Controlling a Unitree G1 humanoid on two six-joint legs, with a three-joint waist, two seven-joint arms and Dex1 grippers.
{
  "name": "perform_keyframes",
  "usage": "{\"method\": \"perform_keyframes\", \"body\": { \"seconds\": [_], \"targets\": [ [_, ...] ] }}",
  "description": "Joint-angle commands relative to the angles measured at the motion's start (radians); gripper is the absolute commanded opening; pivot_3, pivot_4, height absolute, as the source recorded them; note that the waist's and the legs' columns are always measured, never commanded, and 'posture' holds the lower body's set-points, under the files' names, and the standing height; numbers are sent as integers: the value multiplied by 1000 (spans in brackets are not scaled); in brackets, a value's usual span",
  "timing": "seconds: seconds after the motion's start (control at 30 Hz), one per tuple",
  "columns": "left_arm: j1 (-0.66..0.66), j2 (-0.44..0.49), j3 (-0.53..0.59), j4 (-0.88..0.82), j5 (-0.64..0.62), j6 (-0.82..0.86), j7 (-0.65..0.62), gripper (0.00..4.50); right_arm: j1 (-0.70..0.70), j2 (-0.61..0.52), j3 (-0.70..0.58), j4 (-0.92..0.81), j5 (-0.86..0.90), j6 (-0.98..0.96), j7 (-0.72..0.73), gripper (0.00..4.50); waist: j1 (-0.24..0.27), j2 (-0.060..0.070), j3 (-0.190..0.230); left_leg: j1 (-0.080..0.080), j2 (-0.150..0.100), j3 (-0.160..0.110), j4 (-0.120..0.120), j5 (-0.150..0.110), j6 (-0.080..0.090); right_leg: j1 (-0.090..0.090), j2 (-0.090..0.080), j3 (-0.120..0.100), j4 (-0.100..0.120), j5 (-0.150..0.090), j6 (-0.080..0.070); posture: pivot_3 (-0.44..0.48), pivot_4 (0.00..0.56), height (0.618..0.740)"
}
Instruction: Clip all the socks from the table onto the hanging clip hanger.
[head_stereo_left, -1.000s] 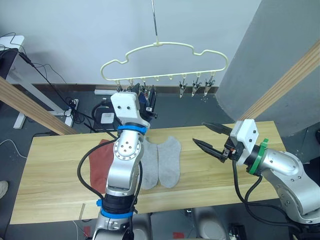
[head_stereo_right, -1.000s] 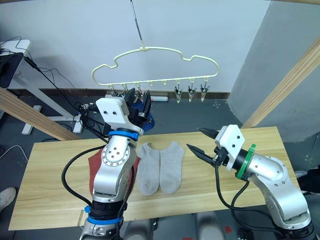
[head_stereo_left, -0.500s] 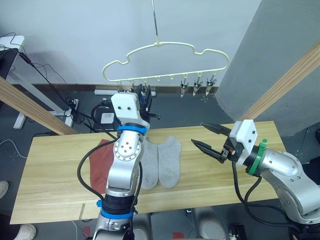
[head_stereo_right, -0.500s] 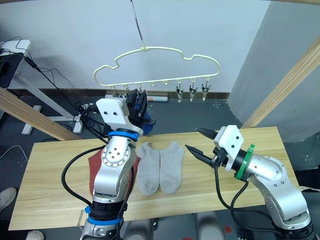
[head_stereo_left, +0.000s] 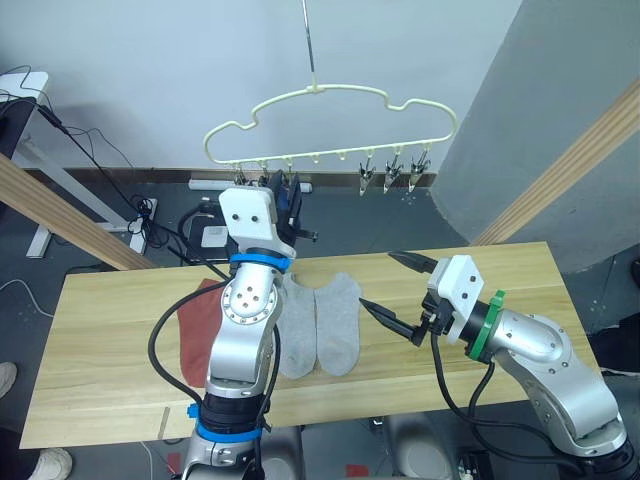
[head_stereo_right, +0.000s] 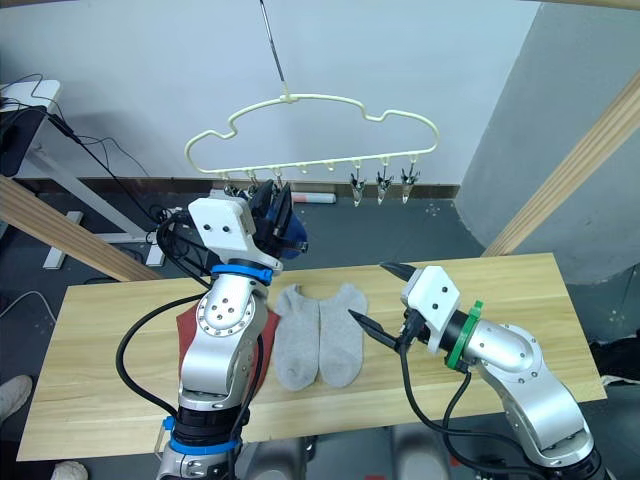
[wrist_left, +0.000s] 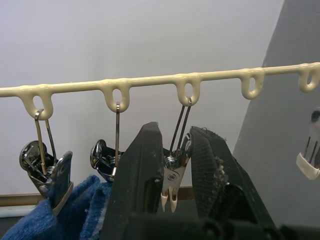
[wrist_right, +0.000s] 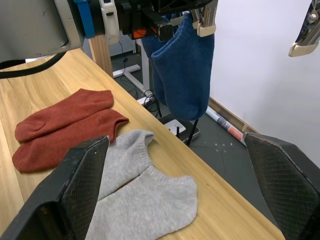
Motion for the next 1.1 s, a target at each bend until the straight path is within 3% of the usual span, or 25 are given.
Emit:
{"method": "perform_keyframes", "body": {
  "seconds": [0.03,0.53,0.73,0.93,1.1],
  "targets": [
    [6,-2,5,-54,-24,2,-18,694,-2,13,22,-31,-10,-23,-11,4500,0,0,0,0,0,0,0,0,0,0,0,0,0,0,0,-125,334,740],
    [9,35,34,-101,-98,59,-81,693,-20,80,180,50,-213,29,-139,4500,0,0,0,0,0,0,0,0,0,0,0,0,0,0,0,-107,324,740],
    [-20,83,81,-111,-177,98,-145,692,-63,220,263,157,-320,168,-285,4500,0,0,0,0,1,-1,0,0,0,-1,0,-1,1,0,0,-106,324,740],
    [-42,148,96,-122,-232,145,-210,690,-100,341,366,339,-464,164,-410,4500,1,-1,-1,0,0,0,0,0,0,-1,0,0,0,0,0,-97,327,740],
    [-38,171,104,-133,-247,169,-216,690,-56,432,396,396,-521,212,-496,4500,2,-1,-1,-1,1,-1,-1,0,0,-2,-1,-1,0,0,-1,-88,334,740]
  ]
}}
